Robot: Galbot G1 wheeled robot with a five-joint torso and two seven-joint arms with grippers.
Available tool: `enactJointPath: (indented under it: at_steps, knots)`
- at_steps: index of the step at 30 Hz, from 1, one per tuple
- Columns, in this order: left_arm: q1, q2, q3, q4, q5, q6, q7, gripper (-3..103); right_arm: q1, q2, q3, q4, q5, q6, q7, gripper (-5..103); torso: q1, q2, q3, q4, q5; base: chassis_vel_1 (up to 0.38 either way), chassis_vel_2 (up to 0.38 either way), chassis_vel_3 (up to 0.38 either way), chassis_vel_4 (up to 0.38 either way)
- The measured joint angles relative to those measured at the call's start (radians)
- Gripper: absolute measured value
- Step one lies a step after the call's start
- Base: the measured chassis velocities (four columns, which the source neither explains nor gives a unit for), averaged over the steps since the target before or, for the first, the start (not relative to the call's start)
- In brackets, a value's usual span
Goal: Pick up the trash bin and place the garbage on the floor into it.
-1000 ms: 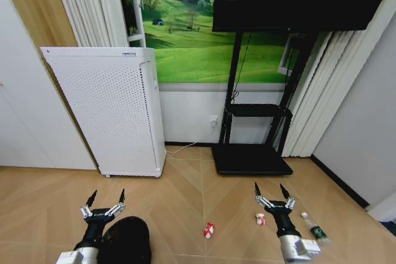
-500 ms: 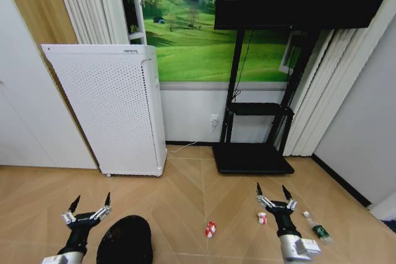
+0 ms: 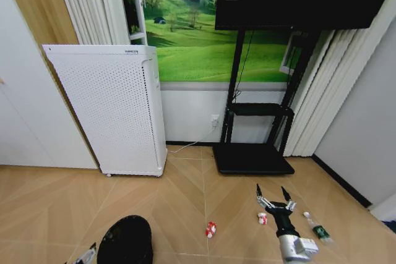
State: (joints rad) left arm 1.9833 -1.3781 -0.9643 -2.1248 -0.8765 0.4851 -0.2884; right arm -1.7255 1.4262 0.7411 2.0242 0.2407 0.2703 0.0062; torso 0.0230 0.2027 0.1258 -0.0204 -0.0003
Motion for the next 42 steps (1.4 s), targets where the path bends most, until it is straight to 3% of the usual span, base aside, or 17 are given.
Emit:
enactJointPath:
  at_steps: [5, 7, 9, 11, 12, 14, 15, 17, 18, 19, 24, 26, 28, 30, 32, 42]
  knots:
    - [-0.064, 0.003, 0.024, 0.046, 0.003, 0.044, 0.008, 102, -0.008, -0.002, 0.000, 0.010, 0.000, 0.000, 0.000, 100, 0.000, 0.001, 0.001, -0.0001, 0.0001, 0.000, 0.000, 0.000, 0.000]
    - [-0.088, 0.010, 0.034, 0.069, 0.005, 0.060, 0.009, 100, -0.010, -0.002, 0.001, 0.014, 0.000, 0.001, 0.000, 100, 0.000, 0.001, 0.001, -0.0001, 0.0003, 0.000, 0.000, 0.000, 0.000]
    - [-0.123, 0.024, 0.048, 0.113, 0.003, 0.080, 0.007, 92, -0.015, 0.000, 0.002, 0.018, 0.000, 0.002, -0.001, 100, 0.001, 0.002, 0.001, -0.0001, 0.0003, 0.000, 0.000, 0.000, 0.000]
    - [-0.137, 0.031, 0.052, 0.132, 0.000, 0.084, 0.006, 92, -0.017, 0.001, 0.003, 0.019, 0.000, 0.003, -0.002, 100, 0.001, 0.002, 0.001, -0.0001, 0.0003, 0.000, 0.000, 0.000, 0.000]
    - [-0.153, 0.037, 0.056, 0.153, -0.006, 0.086, 0.004, 81, -0.019, 0.003, 0.003, 0.021, 0.000, 0.004, -0.003, 100, 0.001, 0.002, 0.002, 0.0000, 0.0002, 0.000, 0.000, 0.000, 0.000]
    - [-0.163, 0.041, 0.057, 0.166, -0.009, 0.086, 0.003, 81, -0.021, 0.003, 0.003, 0.023, 0.000, 0.006, -0.004, 100, 0.001, 0.002, 0.002, -0.0001, 0.0002, 0.000, 0.000, 0.000, 0.000]
    - [-0.173, 0.044, 0.059, 0.181, -0.011, 0.085, 0.003, 70, -0.024, 0.005, 0.003, 0.025, 0.000, 0.008, -0.005, 100, 0.001, 0.002, 0.002, -0.0001, 0.0002, 0.000, 0.000, 0.000, 0.000]
    - [-0.178, 0.046, 0.060, 0.189, -0.015, 0.085, 0.005, 70, -0.027, 0.006, 0.002, 0.028, 0.000, 0.009, -0.007, 100, 0.001, 0.002, 0.002, -0.0001, 0.0001, 0.000, 0.000, 0.000, 0.000]
    - [-0.183, 0.048, 0.061, 0.195, -0.018, 0.083, 0.007, 59, -0.030, 0.007, 0.002, 0.031, -0.001, 0.011, -0.009, 100, 0.001, 0.003, 0.002, -0.0001, 0.0003, 0.000, 0.000, 0.000, 0.000]
    - [-0.183, 0.048, 0.061, 0.195, -0.018, 0.083, 0.007, 59, -0.030, 0.007, 0.002, 0.031, -0.001, 0.011, -0.009, 100, 0.001, 0.003, 0.002, -0.0001, 0.0003, 0.000, 0.000, 0.000, 0.000]
    - [-0.192, 0.048, 0.065, 0.214, -0.020, 0.078, 0.017, 38, -0.037, 0.008, 0.003, 0.037, -0.001, 0.017, -0.015, 100, 0.001, 0.003, 0.002, -0.0001, 0.0003, 0.000, 0.000, 0.000, 0.000]
    - [-0.193, 0.047, 0.065, 0.214, -0.019, 0.077, 0.020, 38, -0.037, 0.008, 0.003, 0.037, -0.001, 0.017, -0.016, 100, 0.001, 0.003, 0.002, -0.0001, 0.0003, 0.000, 0.000, 0.000, 0.000]
    - [-0.198, 0.047, 0.066, 0.218, -0.016, 0.073, 0.023, 22, -0.037, 0.006, 0.003, 0.040, 0.000, 0.017, -0.018, 100, 0.001, 0.003, 0.002, -0.0001, 0.0003, 0.000, 0.000, 0.000, 0.000]
    - [-0.200, 0.047, 0.066, 0.219, -0.016, 0.073, 0.025, 22, -0.037, 0.006, 0.003, 0.041, 0.000, 0.017, -0.018, 100, 0.001, 0.004, 0.002, -0.0001, 0.0003, 0.000, 0.000, 0.000, 0.000]
    - [-0.203, 0.048, 0.068, 0.224, -0.014, 0.071, 0.023, 11, -0.037, 0.006, 0.003, 0.041, 0.000, 0.017, -0.019, 100, 0.001, 0.004, 0.002, -0.0001, 0.0003, 0.000, 0.000, 0.000, 0.000]
    - [-0.210, 0.048, 0.069, 0.228, -0.012, 0.064, 0.023, 7, -0.036, 0.006, 0.004, 0.037, 0.001, 0.019, -0.020, 100, 0.001, 0.004, 0.003, -0.0001, 0.0002, 0.000, 0.000, 0.000, 0.000]
